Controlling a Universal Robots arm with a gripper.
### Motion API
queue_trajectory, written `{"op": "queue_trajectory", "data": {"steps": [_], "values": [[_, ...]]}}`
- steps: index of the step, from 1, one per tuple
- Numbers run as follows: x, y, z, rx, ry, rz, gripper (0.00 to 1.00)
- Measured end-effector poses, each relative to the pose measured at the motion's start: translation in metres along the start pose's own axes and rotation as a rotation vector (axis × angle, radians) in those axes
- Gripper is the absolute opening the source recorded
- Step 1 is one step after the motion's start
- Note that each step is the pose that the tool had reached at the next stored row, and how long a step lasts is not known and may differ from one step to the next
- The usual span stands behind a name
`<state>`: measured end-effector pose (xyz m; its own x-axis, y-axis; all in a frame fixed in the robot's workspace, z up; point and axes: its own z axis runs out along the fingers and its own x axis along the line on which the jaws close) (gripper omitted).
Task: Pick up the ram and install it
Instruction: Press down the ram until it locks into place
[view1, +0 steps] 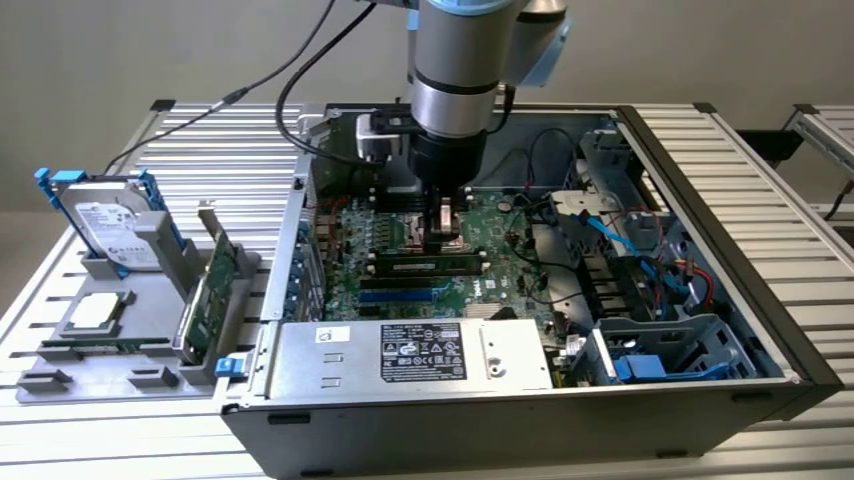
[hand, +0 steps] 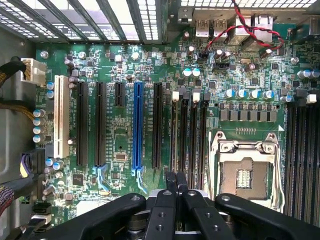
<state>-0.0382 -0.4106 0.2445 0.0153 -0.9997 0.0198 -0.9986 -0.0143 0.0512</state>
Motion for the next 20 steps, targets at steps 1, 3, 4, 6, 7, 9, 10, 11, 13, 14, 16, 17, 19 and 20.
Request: {"op": "queue_trajectory", "data": {"steps": [1,3,4,6,7,9,10,11,13,14,16,17,19,20], "values": [[0.000,-0.0001,0.0018,0.0000,0.0001,0.000,0.11],[0.000,-0.0001,0.0054,0.0000,0.0000,0.000,0.11],[0.000,-0.0002,0.0074,0.0000,-0.0002,0.000,0.11],[0.000,-0.0002,0.0092,0.0000,0.0000,0.000,0.11],[0.000,-0.0001,0.0092,-0.0001,0.0001,0.000,0.11],[0.000,0.0001,0.0095,-0.0001,0.0002,0.000,0.11],[-0.001,0.0004,0.0105,0.0000,-0.0004,0.000,0.11],[-0.002,0.0005,0.0111,0.0000,-0.0001,0.000,0.11],[-0.003,0.0006,0.0114,0.0000,-0.0002,0.000,0.11],[-0.003,0.0006,0.0114,-0.0001,-0.0001,0.000,0.11],[-0.004,0.0006,0.0116,0.0000,0.0000,0.000,0.11],[-0.004,0.0006,0.0120,0.0001,-0.0002,0.000,0.11],[-0.004,0.0005,0.0138,0.0000,0.0000,0.000,0.11],[-0.004,0.0005,0.0153,-0.0001,0.0003,0.000,0.11]]}}
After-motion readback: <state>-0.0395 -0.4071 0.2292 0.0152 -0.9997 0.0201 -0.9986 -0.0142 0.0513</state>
